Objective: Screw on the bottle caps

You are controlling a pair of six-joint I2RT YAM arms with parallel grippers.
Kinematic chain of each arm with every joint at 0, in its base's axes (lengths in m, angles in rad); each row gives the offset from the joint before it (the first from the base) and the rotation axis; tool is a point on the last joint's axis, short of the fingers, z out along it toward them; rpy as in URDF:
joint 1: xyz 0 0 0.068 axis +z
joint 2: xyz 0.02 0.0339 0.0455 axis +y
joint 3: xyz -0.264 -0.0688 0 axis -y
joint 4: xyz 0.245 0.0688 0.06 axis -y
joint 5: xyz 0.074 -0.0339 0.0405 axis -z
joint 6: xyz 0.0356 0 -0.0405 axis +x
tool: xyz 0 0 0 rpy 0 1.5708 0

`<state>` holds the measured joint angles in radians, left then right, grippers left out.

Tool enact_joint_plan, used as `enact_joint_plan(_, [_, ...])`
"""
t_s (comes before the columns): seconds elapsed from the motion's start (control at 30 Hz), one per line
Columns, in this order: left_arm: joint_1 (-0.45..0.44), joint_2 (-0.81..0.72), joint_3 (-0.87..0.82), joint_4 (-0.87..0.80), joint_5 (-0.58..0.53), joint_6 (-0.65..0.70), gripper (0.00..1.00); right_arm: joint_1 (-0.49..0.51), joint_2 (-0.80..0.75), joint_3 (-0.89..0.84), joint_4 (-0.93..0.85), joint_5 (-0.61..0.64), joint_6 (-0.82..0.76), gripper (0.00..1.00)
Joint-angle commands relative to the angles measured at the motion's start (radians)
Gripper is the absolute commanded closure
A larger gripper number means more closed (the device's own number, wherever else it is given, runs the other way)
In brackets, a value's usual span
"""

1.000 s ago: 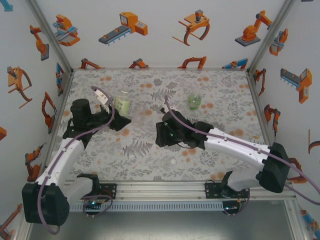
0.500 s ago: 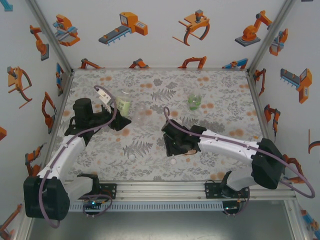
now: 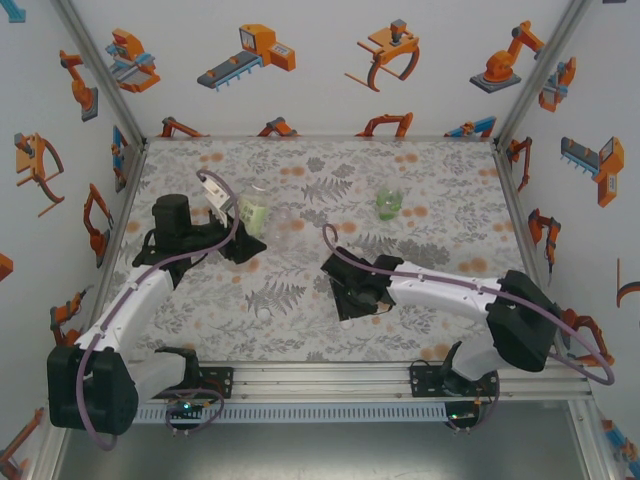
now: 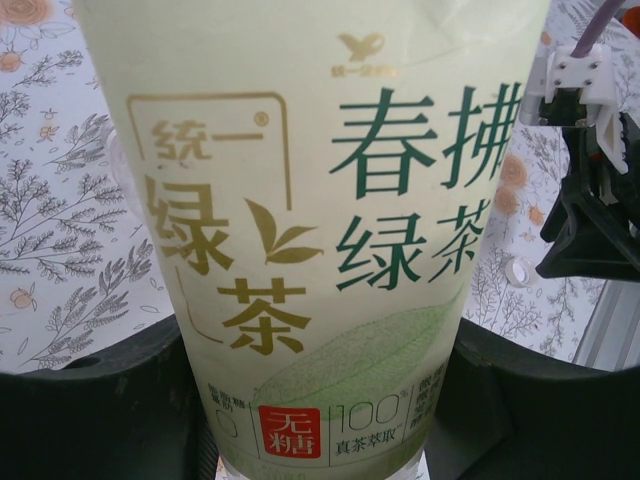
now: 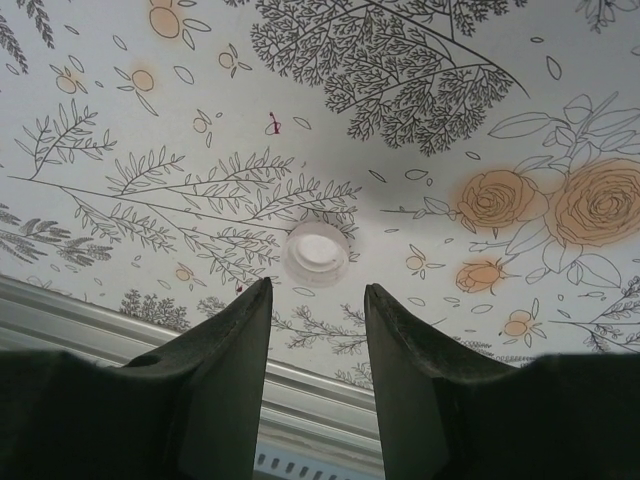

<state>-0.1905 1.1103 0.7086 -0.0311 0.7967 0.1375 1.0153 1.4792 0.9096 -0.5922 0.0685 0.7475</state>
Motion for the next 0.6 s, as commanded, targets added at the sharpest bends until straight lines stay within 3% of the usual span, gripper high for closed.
enact_joint_plan(0.0, [-0.007, -0.007, 0.038, -0.016, 0.017, 0.031, 1.00, 0.023, 0.039, 0.014, 0.002, -0.002, -0.031, 0.59])
enact_joint_plan(0.57, [-0.010, -0.007, 0.046, -0.032, 0.009, 0.041, 1.00, 0.050, 0.101, 0.045, -0.002, 0.013, -0.061, 0.60])
